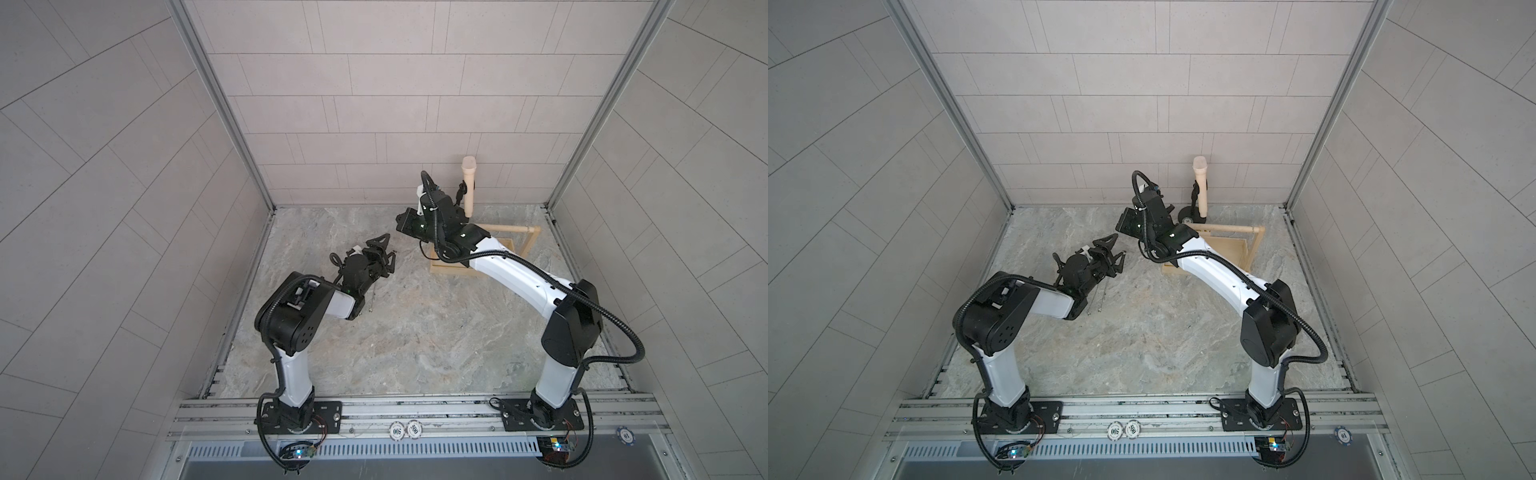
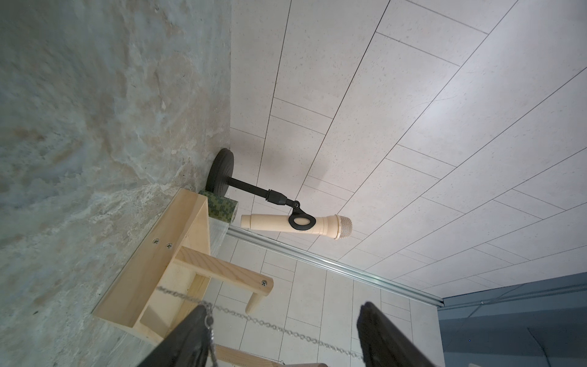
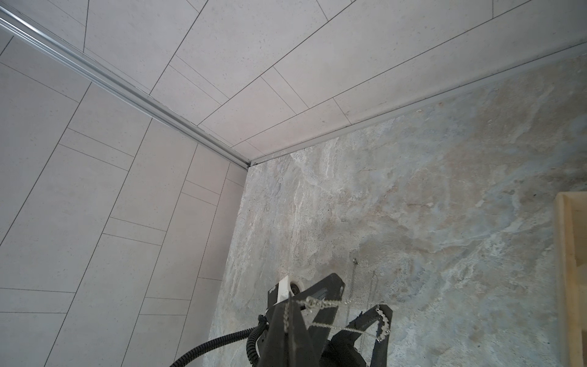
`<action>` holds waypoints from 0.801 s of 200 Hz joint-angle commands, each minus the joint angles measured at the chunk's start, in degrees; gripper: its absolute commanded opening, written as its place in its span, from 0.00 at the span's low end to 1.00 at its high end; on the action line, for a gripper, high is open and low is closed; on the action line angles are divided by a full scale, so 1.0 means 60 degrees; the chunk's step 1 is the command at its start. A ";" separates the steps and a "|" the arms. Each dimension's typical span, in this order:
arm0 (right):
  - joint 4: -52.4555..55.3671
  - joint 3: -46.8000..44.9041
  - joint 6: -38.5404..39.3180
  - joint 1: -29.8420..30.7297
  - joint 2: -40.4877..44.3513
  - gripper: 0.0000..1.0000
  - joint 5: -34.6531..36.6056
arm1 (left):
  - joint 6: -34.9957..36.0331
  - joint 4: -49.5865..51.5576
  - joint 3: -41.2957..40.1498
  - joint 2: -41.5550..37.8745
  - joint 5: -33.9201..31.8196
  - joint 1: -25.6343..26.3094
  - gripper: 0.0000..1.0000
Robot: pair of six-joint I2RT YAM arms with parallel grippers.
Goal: Take the necklace off the jewelry display stand
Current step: Place the necklace at the center of the board.
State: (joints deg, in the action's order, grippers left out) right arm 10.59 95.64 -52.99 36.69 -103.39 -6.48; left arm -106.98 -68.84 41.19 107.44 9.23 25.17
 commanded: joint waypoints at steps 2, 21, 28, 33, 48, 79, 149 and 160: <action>-0.0135 -0.0051 -0.0188 -0.0021 0.0343 0.00 0.0005 | -0.0028 -0.0431 0.0129 0.0181 0.0185 0.0041 0.74; -0.0123 -0.0046 -0.0191 -0.0041 0.0344 0.00 0.0003 | -0.0028 -0.0450 0.0154 0.0228 0.0226 0.0042 0.73; -0.0108 -0.0049 -0.0175 -0.0041 0.0354 0.00 0.0011 | -0.0013 -0.0455 0.0166 0.0236 0.0240 0.0039 0.72; -0.0093 -0.0046 -0.0169 -0.0050 0.0363 0.00 0.0022 | -0.0022 -0.0476 0.0159 0.0241 0.0248 0.0046 0.71; -0.0052 -0.0060 -0.0148 -0.0049 0.0401 0.00 0.0067 | -0.0028 -0.0530 0.0134 0.0234 0.0235 0.0039 0.70; -0.0036 -0.0097 -0.0133 -0.0106 0.0432 0.00 0.0161 | -0.0012 -0.0587 0.0021 0.0186 0.0253 0.0052 0.69; -0.0051 -0.0177 -0.0161 -0.0196 0.0359 0.00 0.0176 | -0.0013 -0.0767 -0.0054 0.0126 0.0305 0.0048 0.65; -0.0036 -0.0197 -0.0147 -0.0214 0.0371 0.00 0.0203 | -0.0021 -0.0773 -0.0075 0.0115 0.0334 0.0048 0.65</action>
State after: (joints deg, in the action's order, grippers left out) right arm 10.55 95.33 -52.99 35.66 -103.39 -6.37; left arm -106.54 -70.76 41.17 108.47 10.28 25.21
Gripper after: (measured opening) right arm 0.042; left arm 0.649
